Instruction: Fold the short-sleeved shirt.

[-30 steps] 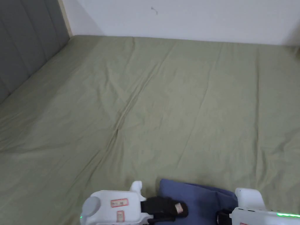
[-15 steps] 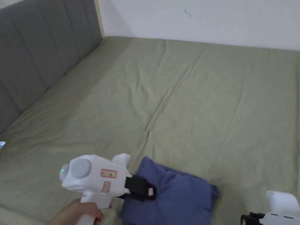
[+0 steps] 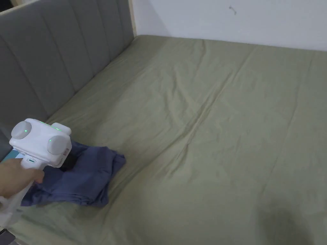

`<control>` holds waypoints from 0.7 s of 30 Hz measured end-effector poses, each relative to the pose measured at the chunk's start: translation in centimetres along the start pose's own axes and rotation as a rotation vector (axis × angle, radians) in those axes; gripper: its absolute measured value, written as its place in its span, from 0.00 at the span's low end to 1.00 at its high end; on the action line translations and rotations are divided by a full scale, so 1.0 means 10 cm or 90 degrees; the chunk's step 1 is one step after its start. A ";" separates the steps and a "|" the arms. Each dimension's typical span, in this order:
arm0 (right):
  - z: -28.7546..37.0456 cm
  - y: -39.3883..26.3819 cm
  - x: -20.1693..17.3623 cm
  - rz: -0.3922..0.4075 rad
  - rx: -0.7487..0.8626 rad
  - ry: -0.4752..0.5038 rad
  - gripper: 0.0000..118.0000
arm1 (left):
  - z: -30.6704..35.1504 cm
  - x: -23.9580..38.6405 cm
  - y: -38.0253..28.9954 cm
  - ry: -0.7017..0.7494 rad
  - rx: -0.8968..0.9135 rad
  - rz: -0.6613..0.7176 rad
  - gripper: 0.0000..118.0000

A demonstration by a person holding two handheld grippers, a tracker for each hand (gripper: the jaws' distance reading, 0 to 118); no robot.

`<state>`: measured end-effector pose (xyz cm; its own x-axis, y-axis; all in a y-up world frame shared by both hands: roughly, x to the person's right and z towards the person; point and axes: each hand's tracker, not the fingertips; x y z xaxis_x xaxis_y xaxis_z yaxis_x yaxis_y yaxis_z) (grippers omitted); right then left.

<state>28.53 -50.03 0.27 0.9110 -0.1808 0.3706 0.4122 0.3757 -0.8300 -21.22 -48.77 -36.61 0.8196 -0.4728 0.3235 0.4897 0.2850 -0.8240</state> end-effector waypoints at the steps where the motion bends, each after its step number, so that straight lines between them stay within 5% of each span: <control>1: 0.00 -0.01 0.01 0.000 -0.004 -0.002 0.07 | 0.03 -0.03 -0.03 0.004 0.010 0.024 0.84; 5: 0.00 -0.04 0.03 -0.003 -0.004 -0.002 0.07 | 0.13 -0.11 -0.11 -0.074 0.015 0.143 0.84; 6: 0.01 -0.04 0.03 -0.004 -0.004 -0.001 0.07 | 0.22 -0.09 -0.15 -0.108 0.033 0.160 0.77; 8: 0.04 -0.07 0.05 -0.007 0.001 0.003 0.07 | 0.42 -0.01 -0.22 -0.165 0.069 0.175 0.19; 9: 0.05 -0.08 0.06 -0.008 0.002 0.005 0.07 | 0.52 0.07 -0.25 -0.176 0.077 0.174 0.00; 21: 0.58 -0.25 0.24 -0.038 0.115 0.029 0.07 | 2.22 1.29 -0.58 -0.324 0.276 0.159 0.00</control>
<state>29.75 -46.14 5.69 0.8849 -0.2477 0.3945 0.4650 0.5199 -0.7166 -6.86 -38.01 -17.27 0.9082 0.0669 0.4131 0.2571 0.6898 -0.6768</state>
